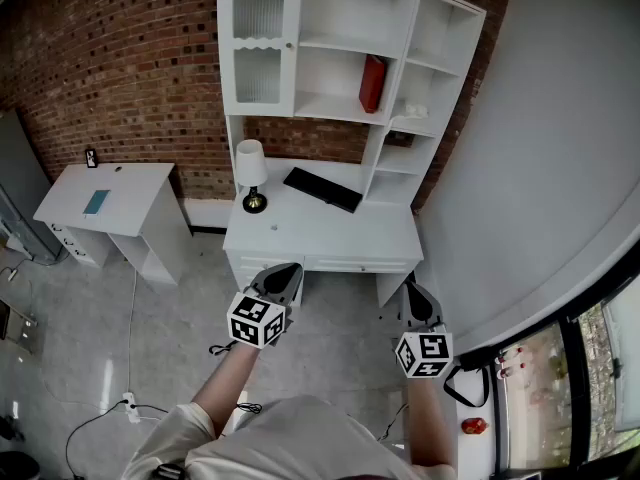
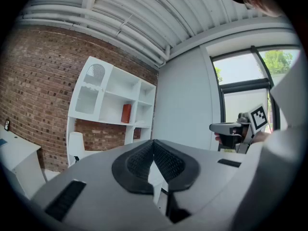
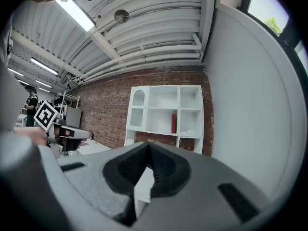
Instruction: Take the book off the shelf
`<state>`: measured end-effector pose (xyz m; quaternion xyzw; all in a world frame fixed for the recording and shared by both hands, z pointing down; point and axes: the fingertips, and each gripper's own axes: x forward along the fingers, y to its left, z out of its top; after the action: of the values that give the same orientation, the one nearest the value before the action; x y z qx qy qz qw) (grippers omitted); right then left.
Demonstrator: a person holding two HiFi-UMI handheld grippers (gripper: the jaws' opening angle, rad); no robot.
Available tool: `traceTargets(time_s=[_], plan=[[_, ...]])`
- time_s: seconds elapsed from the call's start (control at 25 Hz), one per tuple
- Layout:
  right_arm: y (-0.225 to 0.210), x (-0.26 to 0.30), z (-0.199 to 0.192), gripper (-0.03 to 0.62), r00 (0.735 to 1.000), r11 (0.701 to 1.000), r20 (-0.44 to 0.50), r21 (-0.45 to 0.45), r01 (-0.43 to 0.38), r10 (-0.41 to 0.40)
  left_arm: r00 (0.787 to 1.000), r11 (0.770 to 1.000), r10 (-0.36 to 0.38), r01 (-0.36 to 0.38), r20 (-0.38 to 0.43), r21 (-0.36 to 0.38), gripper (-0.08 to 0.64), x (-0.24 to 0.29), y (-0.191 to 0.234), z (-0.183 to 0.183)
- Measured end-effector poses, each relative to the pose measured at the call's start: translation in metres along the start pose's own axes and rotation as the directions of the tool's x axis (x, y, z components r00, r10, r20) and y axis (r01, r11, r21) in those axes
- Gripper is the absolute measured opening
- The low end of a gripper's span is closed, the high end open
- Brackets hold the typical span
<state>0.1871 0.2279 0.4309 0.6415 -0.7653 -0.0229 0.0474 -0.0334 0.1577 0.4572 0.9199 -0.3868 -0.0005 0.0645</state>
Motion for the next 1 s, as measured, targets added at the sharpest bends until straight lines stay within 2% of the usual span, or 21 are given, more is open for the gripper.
traceTargets(time_s=[0.6, 1.0], plan=[[0.013, 0.01, 0.002, 0.002, 1.0, 1.0, -0.007, 0.005, -0.016, 0.016, 1.0, 1.0, -0.012, 0.012, -0.013, 0.007, -0.006, -0.003, 0.007, 0.0], [0.014, 0.009, 0.007, 0.003, 1.0, 0.999, 0.011, 0.02, 0.026, -0.026, 1.0, 1.0, -0.01, 0.01, -0.028, -0.004, -0.006, -0.01, 0.016, -0.004]])
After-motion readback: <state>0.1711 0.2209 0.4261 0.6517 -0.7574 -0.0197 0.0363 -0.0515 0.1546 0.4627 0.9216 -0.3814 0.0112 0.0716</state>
